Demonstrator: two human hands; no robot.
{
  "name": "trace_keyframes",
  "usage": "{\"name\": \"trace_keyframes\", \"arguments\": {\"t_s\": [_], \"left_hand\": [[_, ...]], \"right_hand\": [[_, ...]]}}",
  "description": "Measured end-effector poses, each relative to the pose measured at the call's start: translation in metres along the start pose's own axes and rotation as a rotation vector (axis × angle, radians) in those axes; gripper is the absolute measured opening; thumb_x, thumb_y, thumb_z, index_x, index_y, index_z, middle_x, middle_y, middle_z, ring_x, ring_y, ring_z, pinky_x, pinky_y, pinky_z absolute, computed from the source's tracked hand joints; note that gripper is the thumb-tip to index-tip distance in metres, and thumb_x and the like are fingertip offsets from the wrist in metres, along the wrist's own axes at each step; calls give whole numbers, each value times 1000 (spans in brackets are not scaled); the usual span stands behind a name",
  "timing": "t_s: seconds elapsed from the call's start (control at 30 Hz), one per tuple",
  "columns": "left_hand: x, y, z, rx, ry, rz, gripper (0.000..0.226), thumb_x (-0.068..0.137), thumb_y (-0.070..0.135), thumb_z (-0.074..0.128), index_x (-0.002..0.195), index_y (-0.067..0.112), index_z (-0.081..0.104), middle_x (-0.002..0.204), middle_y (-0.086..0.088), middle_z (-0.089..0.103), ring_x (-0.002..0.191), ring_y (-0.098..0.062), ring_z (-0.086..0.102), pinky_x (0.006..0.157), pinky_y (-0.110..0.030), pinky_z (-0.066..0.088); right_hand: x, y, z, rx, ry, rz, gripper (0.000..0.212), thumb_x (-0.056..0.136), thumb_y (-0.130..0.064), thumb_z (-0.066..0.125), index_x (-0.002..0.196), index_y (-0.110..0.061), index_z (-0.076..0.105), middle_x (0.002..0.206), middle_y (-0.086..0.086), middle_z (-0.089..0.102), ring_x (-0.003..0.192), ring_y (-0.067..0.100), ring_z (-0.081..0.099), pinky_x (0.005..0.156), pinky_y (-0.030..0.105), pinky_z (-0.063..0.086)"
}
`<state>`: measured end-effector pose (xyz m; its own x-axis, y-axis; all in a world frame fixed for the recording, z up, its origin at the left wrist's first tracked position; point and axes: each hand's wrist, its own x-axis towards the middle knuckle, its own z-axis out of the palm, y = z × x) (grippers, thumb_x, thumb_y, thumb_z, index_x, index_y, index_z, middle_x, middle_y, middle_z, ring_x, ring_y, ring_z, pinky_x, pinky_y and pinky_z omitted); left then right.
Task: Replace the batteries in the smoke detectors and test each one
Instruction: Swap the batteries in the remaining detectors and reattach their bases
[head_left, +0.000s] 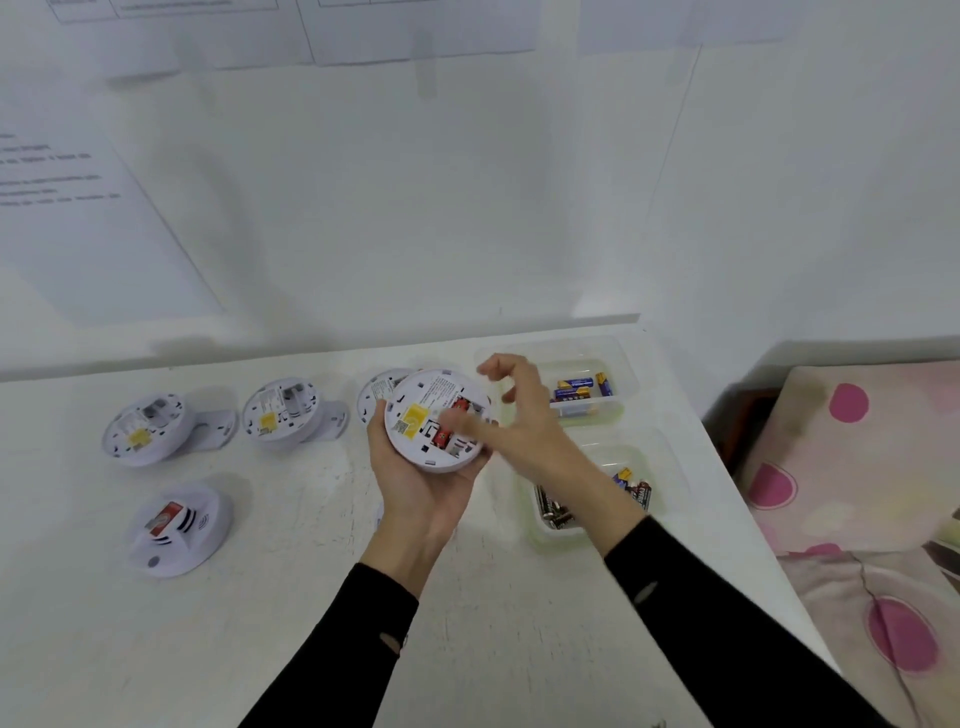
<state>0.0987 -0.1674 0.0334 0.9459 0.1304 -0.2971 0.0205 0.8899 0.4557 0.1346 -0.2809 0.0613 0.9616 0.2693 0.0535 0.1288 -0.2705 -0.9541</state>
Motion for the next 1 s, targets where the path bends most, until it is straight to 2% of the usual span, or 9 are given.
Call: {"name": "trace_keyframes", "arguments": {"t_s": [0.1, 0.17, 0.23, 0.37, 0.57, 0.67, 0.8, 0.9, 1.0], "left_hand": [[-1, 5, -3, -34, -7, -4, 57, 95, 56, 41, 128, 14, 61, 120, -16, 66, 116, -39, 56, 82, -47, 55], [-2, 7, -5, -43, -2, -7, 56, 95, 55, 42, 129, 14, 60, 120, -17, 65, 115, -39, 56, 80, -47, 55], [-3, 8, -7, -61, 4, -11, 56, 94, 55, 43, 128, 14, 60, 119, -17, 65, 111, -38, 57, 81, -47, 55], [-3, 8, -7, -60, -6, -11, 54, 93, 55, 44, 124, 14, 62, 116, -16, 67, 105, -35, 60, 82, -46, 54], [-3, 9, -7, -51, -9, -6, 51, 93, 54, 43, 121, 16, 63, 113, -14, 67, 102, -33, 60, 79, -45, 55], [-2, 11, -9, -56, 1, -4, 51, 93, 54, 43, 121, 16, 63, 112, -14, 68, 101, -33, 61, 79, -45, 55], [-1, 13, -11, -64, 19, -2, 50, 93, 54, 44, 116, 15, 67, 108, -14, 71, 92, -32, 69, 80, -43, 56], [2, 12, -9, -71, 47, -13, 52, 93, 54, 45, 117, 15, 67, 112, -16, 70, 98, -34, 67, 83, -45, 54], [5, 8, -8, -63, 79, -16, 56, 93, 56, 45, 125, 14, 63, 117, -18, 66, 105, -35, 60, 84, -47, 54]], "right_hand": [[45, 12, -36, -190, 106, 79, 12, 87, -47, 63, 94, -37, 62, 111, -12, 60, 102, 14, 53, 96, 33, 38], [75, 30, -62, -596, -19, 179, 22, 91, -41, 58, 97, -24, 71, 107, -6, 69, 103, 17, 60, 96, 36, 32], [95, 46, -77, -787, -203, 269, 21, 88, -36, 64, 99, -21, 75, 109, -3, 72, 106, 19, 61, 98, 36, 38], [108, 63, -79, -863, -357, 310, 11, 84, -37, 71, 92, -32, 77, 109, -10, 71, 108, 21, 56, 100, 37, 45], [114, 74, -74, -889, -365, 228, 13, 88, -28, 68, 97, -19, 73, 100, -3, 63, 99, 21, 57, 85, 29, 45], [105, 66, -75, -622, -220, 194, 11, 94, -20, 60, 103, -14, 64, 111, 7, 64, 97, 24, 58, 77, 26, 45], [64, 30, -63, -130, -6, 83, 18, 97, -16, 55, 109, -16, 68, 98, 1, 68, 83, 11, 63, 61, 9, 46], [28, 9, -47, 272, -12, 40, 21, 93, -8, 60, 112, -15, 68, 97, 6, 71, 81, 11, 68, 76, 18, 54], [3, 1, -32, 368, 46, 15, 18, 81, -5, 73, 98, -8, 68, 84, 10, 74, 77, 18, 69, 77, 29, 58]]}}
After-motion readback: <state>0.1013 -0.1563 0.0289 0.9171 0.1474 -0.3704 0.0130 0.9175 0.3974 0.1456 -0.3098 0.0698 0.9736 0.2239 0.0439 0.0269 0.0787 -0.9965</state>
